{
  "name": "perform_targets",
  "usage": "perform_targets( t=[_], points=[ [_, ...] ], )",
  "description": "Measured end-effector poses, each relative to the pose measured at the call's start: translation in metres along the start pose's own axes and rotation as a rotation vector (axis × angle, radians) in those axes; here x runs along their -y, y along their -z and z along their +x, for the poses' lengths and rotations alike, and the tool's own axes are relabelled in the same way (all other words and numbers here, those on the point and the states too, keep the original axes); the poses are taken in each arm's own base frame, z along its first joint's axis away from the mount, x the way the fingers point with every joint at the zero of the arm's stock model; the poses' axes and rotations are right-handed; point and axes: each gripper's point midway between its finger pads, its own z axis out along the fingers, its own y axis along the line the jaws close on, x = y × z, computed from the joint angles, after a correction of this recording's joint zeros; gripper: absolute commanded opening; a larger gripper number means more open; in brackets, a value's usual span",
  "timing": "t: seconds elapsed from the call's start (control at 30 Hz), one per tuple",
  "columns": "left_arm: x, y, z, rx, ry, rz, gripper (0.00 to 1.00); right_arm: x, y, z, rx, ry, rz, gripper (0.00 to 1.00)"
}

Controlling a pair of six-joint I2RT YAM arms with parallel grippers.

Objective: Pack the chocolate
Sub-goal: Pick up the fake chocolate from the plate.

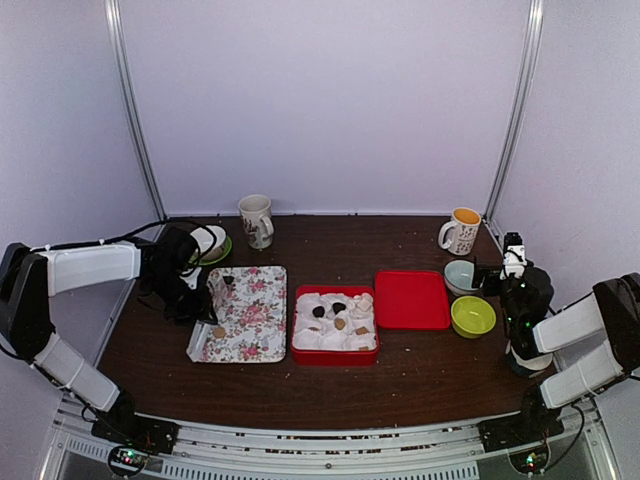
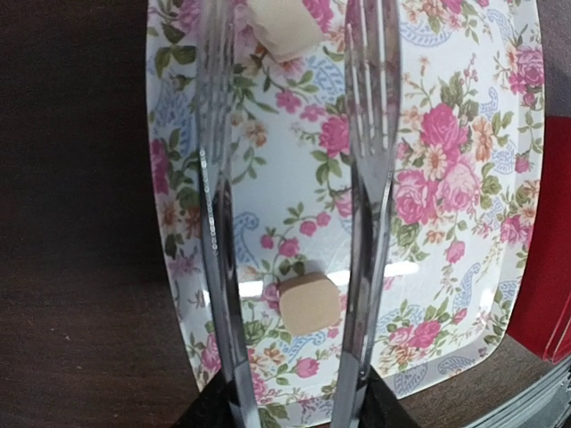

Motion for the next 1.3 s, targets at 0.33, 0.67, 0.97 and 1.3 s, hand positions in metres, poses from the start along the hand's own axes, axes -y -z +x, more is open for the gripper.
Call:
perform_targets(
  t=[0.33, 0.67, 0.97, 1.3],
  points=[
    [-0.001, 0.012, -0.005, 0.039, -0.003, -0.018, 0.44, 0.000, 0.000, 0.000, 0.000, 0.000, 0.000, 1.00],
    [-0.002, -0.002, -0.003, -0.001, 0.004, -0.020, 0.45, 0.000, 0.000, 0.000, 0.000, 0.000, 0.000, 1.00],
    [-0.003, -0.011, -0.004, -0.016, 0.007, -0.023, 0.36, 0.000, 0.000, 0.000, 0.000, 0.000, 0.000, 1.00],
    [-0.005, -0.011, -0.004, -0.011, 0.006, -0.035, 0.20, 0.000, 0.000, 0.000, 0.000, 0.000, 0.000, 1.00]
  ],
)
